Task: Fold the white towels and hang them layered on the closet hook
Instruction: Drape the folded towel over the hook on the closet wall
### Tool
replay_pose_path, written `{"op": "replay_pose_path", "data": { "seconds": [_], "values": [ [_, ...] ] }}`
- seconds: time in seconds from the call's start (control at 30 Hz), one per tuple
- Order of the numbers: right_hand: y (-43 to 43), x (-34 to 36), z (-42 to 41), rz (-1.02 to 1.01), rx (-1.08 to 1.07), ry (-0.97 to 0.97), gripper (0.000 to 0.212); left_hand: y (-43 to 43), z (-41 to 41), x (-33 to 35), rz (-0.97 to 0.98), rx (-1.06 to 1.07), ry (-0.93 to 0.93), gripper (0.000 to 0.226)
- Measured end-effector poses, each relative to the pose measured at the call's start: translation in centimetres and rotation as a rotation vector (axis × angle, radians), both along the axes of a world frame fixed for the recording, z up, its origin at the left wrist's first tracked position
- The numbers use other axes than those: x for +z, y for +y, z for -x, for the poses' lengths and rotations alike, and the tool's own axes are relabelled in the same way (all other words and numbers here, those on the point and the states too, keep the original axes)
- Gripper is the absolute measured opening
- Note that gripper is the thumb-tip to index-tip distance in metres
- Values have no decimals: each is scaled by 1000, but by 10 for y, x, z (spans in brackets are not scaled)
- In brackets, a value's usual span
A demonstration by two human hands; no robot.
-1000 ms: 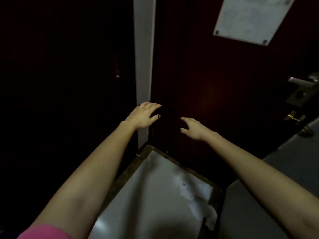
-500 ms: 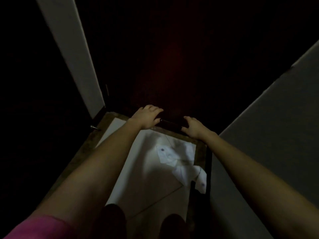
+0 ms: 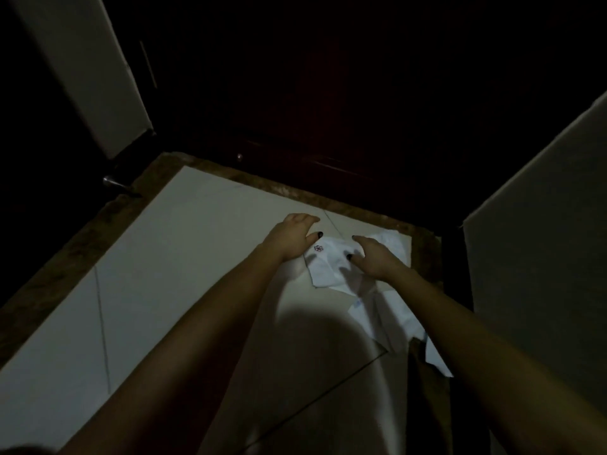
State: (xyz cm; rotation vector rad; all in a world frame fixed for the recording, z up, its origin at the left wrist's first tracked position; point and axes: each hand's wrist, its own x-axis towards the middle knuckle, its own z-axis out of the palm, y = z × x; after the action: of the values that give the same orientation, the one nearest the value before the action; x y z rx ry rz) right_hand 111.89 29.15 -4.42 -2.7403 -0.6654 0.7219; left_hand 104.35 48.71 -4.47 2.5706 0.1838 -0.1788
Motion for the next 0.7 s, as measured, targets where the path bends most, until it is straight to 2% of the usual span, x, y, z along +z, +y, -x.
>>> {"op": "replay_pose_path", "data": {
  "seconds": [0.17, 0.27, 0.4, 0.47, 0.57, 0.7],
  "values": [
    [-16, -73, 5, -49, -3, -44, 56, -27, 4, -78, 103, 73, 16, 44],
    [-20, -108, -1, -83, 8, -67, 55, -39, 6, -123, 143, 88, 87, 47],
    [-20, -144, -9, -44, -44, -213, 51, -46, 3, -163, 114, 108, 59, 51],
    [-13, -152, -9, -43, -84, -287, 41, -48, -3, -169, 133, 117, 10, 39],
    [-6, -148, -11, -114, -206, -254, 35, -45, -12, -159, 248, 102, -50, 14],
    [-3, -107, -14, -433, -365, -65, 27, -26, -19, -114, 458, 113, -146, 17]
  ]
}}
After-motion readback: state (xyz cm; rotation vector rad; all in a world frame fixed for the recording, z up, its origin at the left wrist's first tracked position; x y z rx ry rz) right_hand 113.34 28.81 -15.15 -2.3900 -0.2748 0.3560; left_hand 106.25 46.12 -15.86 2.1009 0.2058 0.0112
